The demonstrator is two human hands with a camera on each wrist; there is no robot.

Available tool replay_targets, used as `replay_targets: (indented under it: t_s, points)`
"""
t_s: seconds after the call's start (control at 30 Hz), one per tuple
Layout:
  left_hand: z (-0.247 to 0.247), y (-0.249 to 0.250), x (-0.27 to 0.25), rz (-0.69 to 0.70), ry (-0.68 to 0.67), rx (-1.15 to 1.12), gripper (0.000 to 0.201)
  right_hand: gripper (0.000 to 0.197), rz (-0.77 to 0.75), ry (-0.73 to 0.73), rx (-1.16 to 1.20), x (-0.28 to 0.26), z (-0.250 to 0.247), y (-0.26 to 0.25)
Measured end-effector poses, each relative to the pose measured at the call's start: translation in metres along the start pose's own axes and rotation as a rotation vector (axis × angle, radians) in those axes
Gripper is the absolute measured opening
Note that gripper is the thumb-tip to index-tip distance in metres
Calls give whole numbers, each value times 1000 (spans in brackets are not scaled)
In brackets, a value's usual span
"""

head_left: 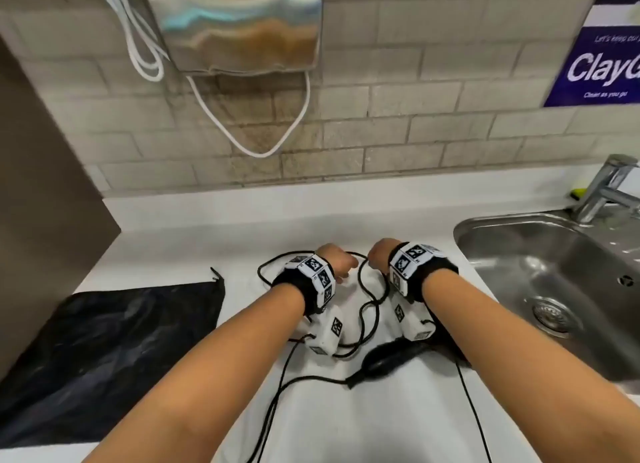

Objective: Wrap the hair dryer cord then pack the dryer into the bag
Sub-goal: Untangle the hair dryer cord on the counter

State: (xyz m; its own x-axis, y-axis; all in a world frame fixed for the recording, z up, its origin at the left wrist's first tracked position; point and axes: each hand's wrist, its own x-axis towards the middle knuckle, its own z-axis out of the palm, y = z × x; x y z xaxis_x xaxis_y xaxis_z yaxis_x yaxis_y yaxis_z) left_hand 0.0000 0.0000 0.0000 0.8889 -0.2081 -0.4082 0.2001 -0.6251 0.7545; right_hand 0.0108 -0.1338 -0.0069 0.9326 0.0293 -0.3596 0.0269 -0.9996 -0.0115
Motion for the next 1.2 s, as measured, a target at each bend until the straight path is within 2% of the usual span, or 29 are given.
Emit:
replay_targets:
  t_s: [0.07, 0.1, 0.17, 0.27, 0.43, 0.53, 0.6, 0.67, 0.77, 0.83, 0.87, 0.93, 1.0, 1.07, 1.2]
  points:
    - [5, -3, 16, -3, -14, 134, 30, 21, 36, -69, 4, 15, 4, -1]
    - [8, -6, 23, -8, -26, 190, 31, 24, 24, -96, -75, 7, 0, -4]
    - [18, -12, 38, -3, -49, 277, 34, 27, -2, -115, -172, -11, -6, -8]
    - [27, -12, 55, 31, -73, 537, 36, 29, -57, -125, -262, -8, -9, -10]
    - [37, 2, 61, 105, -160, 606, 19, 26, -66, -171, -243, -5, -16, -9]
    - [40, 6, 64, 99, -185, 748, 28, 27, -26, -195, -217, 3, -15, -8]
    - [38, 6, 63, 71, -181, 770, 28, 4, 30, -204, -176, 6, -15, -8]
    - [33, 6, 60, 88, -172, 785, 25, 23, 67, -150, -124, 17, -5, -6]
    - [27, -2, 67, 66, -167, 763, 39, 13, 76, -133, -44, 42, 9, -2]
    - [17, -8, 71, 40, -132, 694, 55, 20, 114, -92, 58, 57, 18, 3]
    - [9, -10, 71, 22, -151, 628, 47, 25, 139, -62, 99, 53, 16, 2]
    - [-8, -5, 55, -18, -186, 441, 16, 34, 175, -17, 190, 37, 2, -6]
    - [-23, -10, 47, -40, -109, 164, 16, 35, 221, 27, 279, 34, -5, -6]
    - [-34, -17, 34, -59, -98, -22, 21, 30, 261, 91, 358, 32, -12, -5]
    - [-42, -24, 5, -22, -178, -155, 24, 28, 269, 176, 402, 22, -18, -6]
